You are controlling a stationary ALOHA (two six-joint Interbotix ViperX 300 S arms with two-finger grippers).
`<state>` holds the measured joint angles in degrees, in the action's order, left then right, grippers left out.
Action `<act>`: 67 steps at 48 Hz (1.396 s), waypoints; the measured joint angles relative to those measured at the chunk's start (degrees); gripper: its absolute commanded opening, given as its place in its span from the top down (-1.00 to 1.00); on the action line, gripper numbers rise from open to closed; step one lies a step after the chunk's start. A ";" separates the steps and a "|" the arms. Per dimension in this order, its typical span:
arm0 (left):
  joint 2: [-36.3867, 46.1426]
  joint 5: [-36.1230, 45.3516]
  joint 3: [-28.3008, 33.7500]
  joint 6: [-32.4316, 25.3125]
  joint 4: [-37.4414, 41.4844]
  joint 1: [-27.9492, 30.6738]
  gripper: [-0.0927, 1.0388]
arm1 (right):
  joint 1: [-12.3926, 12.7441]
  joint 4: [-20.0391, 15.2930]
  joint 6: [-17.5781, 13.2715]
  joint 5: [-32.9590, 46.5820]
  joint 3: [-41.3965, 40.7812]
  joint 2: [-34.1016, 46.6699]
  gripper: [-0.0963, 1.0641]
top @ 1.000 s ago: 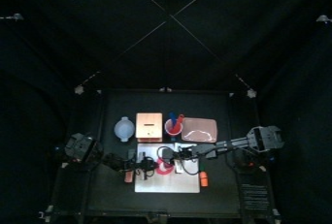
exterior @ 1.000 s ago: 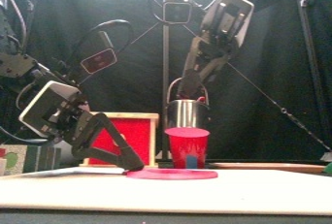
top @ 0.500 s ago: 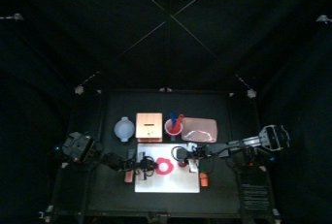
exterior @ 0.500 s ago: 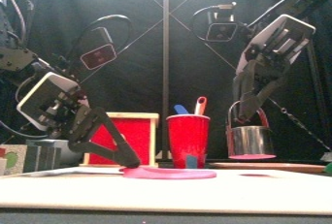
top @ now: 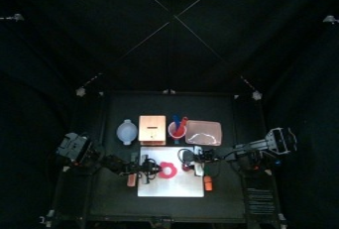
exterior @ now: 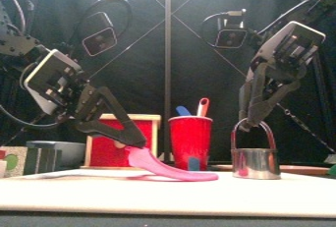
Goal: Get the cutter from the drawer then cut the dough then place the extra dough in the bowl
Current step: Place the extra dough in the bowl
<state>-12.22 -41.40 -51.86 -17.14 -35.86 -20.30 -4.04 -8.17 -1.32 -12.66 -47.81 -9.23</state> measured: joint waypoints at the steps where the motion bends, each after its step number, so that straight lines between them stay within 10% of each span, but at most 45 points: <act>1: 0.00 0.00 0.00 0.00 0.00 0.00 -0.24 | 0.00 -0.09 0.00 0.09 0.00 -0.09 -0.47; 47: 2.90 0.09 -1.41 0.44 -0.35 0.09 -0.28 | 0.00 -1.05 0.00 1.58 1.05 -0.09 -0.48; 67: 6.59 0.00 -0.44 -0.09 -12.04 2.11 -0.56 | 0.70 -0.62 0.09 3.43 1.05 0.00 -0.51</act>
<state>-5.63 -41.40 -52.29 -17.23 -47.90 -18.19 -3.34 -8.79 -1.23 -9.23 -46.76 -9.23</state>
